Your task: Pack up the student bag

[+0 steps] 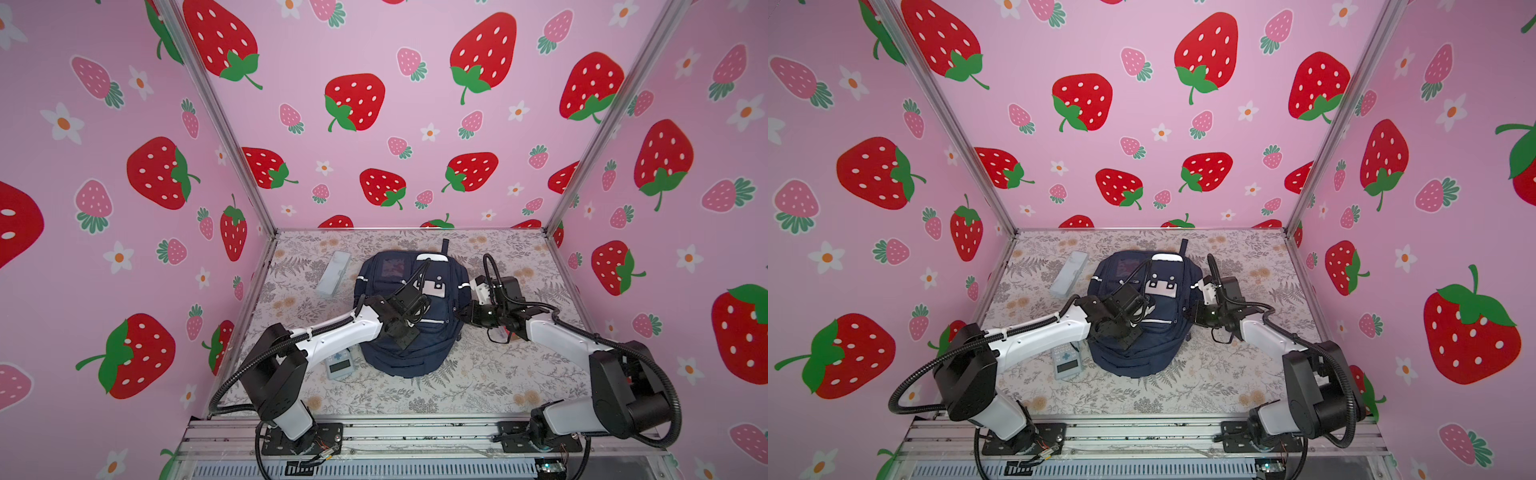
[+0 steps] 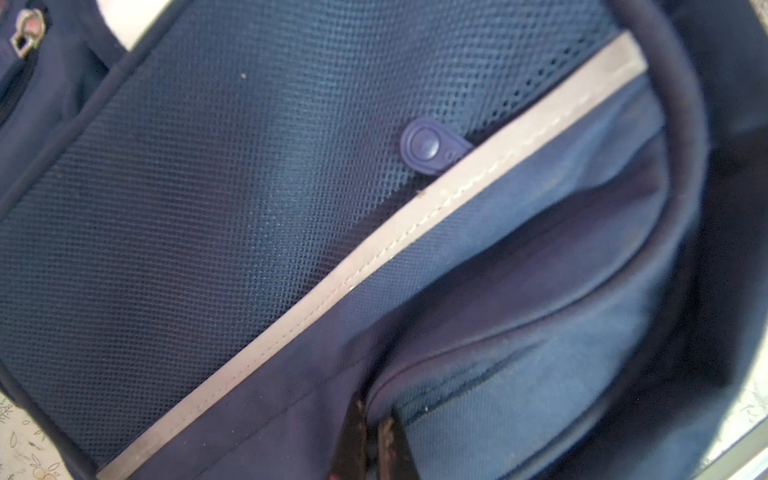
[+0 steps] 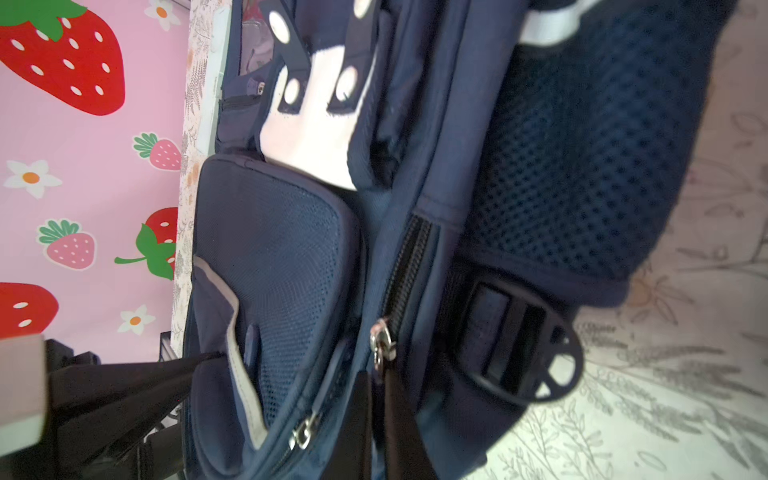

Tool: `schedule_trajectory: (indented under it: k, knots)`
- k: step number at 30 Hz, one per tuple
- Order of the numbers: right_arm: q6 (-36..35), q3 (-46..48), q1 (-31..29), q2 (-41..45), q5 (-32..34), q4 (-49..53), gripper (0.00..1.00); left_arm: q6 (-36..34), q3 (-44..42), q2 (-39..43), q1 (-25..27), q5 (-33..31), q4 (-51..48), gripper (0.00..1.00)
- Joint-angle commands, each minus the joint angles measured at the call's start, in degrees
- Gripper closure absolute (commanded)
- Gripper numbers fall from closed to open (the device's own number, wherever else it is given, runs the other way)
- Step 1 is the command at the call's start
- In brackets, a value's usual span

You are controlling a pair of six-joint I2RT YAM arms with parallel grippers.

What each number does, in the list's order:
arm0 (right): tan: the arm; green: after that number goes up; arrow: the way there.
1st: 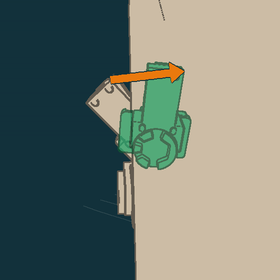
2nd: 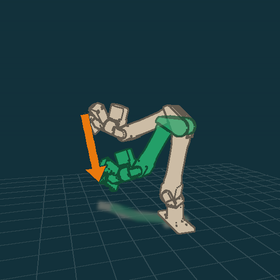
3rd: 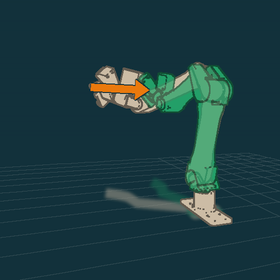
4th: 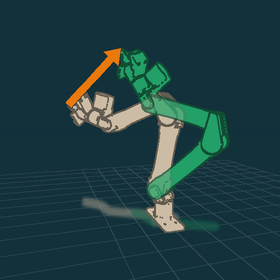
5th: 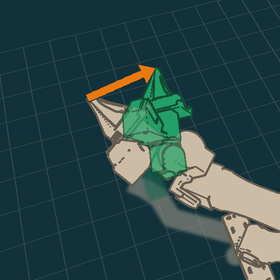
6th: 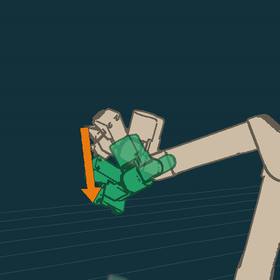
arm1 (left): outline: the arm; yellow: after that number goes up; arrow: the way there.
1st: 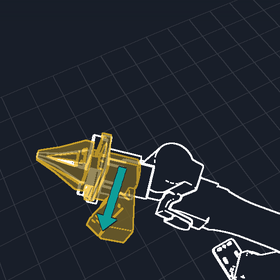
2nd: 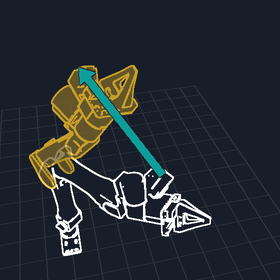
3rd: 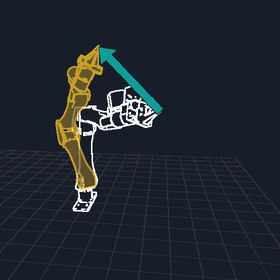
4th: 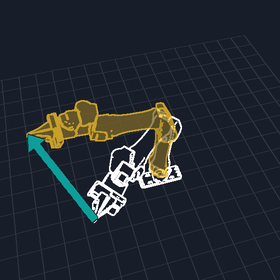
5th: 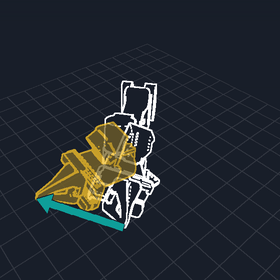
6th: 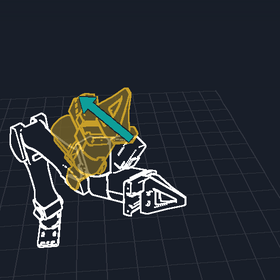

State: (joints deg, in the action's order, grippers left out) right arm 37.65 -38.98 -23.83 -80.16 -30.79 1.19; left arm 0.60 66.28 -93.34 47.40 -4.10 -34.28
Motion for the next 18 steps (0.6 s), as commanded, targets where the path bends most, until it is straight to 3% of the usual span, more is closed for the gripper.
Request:
schedule_trajectory:
  k: [1,6,10,14,18]
  knots:
    - [5.3,4.0,-1.3,2.5,-1.5,-2.5,0.99,3.3,1.0,2.1,-1.6,-1.5,3.3,1.00]
    - [0.8,2.6,-1.9,1.6,6.6,4.1,0.73,3.1,0.6,3.2,-1.7,1.4,4.0,1.00]
    - [-3.4,-2.9,-3.5,-0.4,12.1,9.4,0.62,2.8,0.8,3.1,-1.6,1.5,3.5,1.00]
    - [-7.8,-10.1,-7.2,-4.1,20.0,15.9,0.60,2.8,0.9,3.4,-1.5,2.0,3.3,1.00]
    - [-10.8,-13.8,-10.3,-7.8,26.6,19.8,0.64,2.7,1.1,3.5,-1.5,1.9,3.0,1.00]
